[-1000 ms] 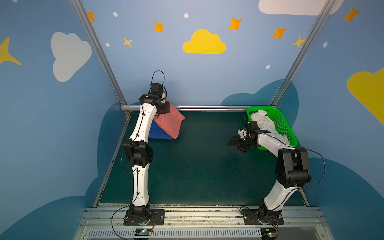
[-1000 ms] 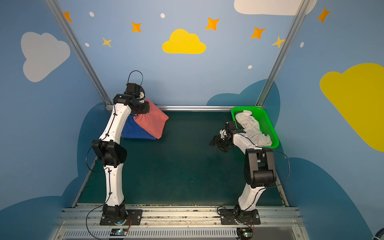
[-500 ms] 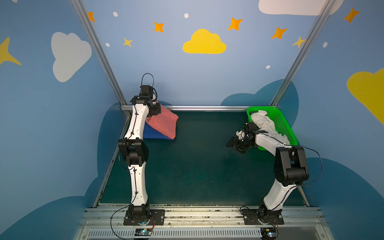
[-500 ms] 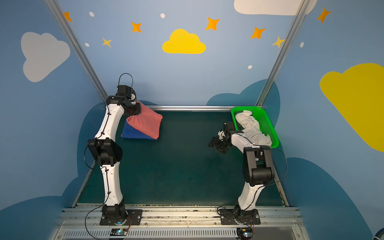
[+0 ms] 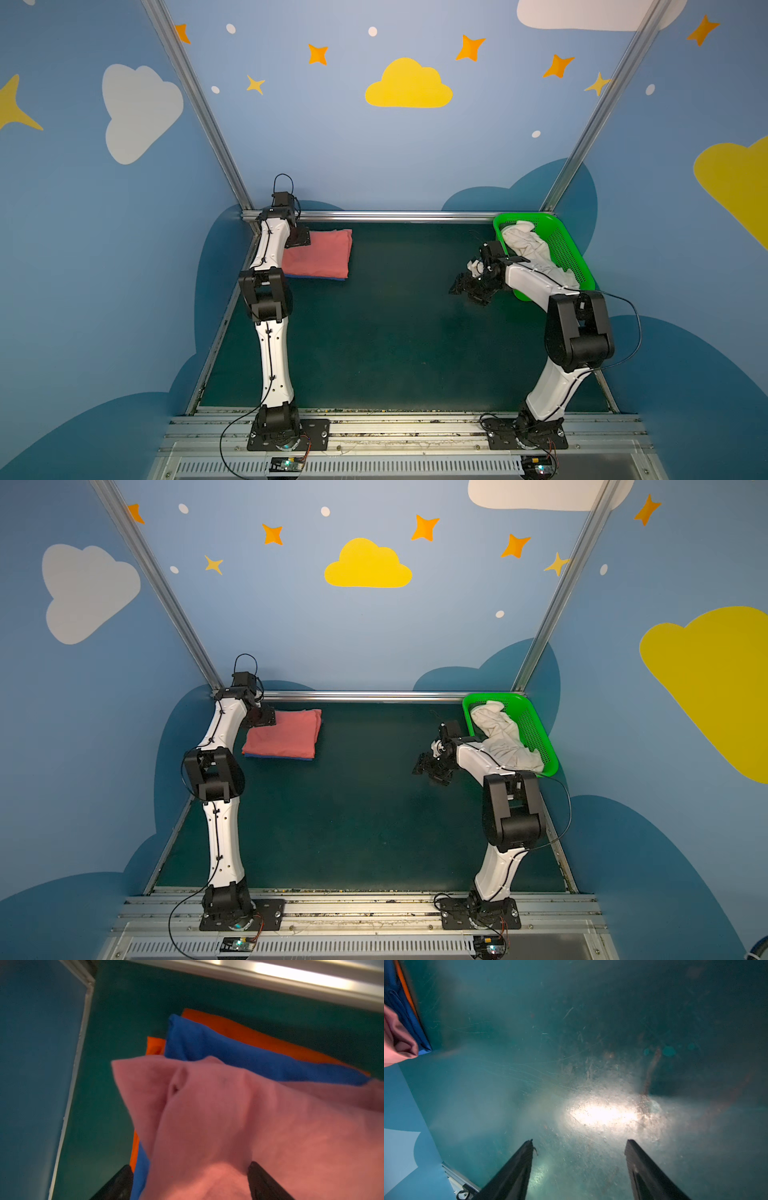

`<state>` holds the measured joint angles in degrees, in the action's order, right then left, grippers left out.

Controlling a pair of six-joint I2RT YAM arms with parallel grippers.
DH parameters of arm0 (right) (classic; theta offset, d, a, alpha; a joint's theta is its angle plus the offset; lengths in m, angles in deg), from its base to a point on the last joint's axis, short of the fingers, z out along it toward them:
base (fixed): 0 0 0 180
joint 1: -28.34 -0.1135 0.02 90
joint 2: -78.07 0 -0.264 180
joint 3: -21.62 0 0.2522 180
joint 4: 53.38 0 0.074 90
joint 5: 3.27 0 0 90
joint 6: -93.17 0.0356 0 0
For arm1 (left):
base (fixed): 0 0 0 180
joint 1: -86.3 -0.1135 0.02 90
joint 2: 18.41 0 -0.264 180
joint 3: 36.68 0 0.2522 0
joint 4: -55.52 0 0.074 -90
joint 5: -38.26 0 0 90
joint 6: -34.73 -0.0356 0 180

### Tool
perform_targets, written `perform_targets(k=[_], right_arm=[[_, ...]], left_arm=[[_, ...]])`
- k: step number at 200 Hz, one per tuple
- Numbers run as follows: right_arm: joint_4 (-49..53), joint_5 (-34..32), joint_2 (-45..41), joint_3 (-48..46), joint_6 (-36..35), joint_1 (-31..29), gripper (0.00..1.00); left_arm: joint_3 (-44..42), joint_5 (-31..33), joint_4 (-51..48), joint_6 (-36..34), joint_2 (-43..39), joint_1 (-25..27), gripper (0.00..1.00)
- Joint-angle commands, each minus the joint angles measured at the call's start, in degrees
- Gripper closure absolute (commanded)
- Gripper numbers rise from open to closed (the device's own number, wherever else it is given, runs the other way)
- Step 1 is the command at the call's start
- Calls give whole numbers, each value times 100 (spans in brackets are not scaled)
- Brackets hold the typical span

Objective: Fold and stack the t-shirts
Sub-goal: 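Open the left gripper and lift it off the stack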

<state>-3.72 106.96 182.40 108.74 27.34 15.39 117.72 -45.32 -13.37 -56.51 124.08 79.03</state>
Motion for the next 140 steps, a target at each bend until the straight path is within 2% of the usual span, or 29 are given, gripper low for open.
perform_targets(k=[1,41,66,93,111,116,140], right_arm=[[293,-142,46,183,-32,-78,28],[345,-193,-260,126,-86,-104,28],[369,-375,-719,-5,-182,-32,27],[593,-665,-1339,-52,-372,202,25],[671,-960,-1813,-84,-569,396,23],[668,-1048,-1954,-106,-627,453,20],[545,-1738,-2571,-262,-809,636,15]], left_arm=[[70,692,238,-26,-218,15,0],[-210,659,284,138,-819,19,0],[-795,373,411,241,-1614,40,0],[-2428,250,1268,470,-3060,138,0],[-3748,-7,2168,700,-4204,179,0],[-4094,-36,2509,787,-4510,198,0],[-5807,54,3792,1070,-5844,337,0]])
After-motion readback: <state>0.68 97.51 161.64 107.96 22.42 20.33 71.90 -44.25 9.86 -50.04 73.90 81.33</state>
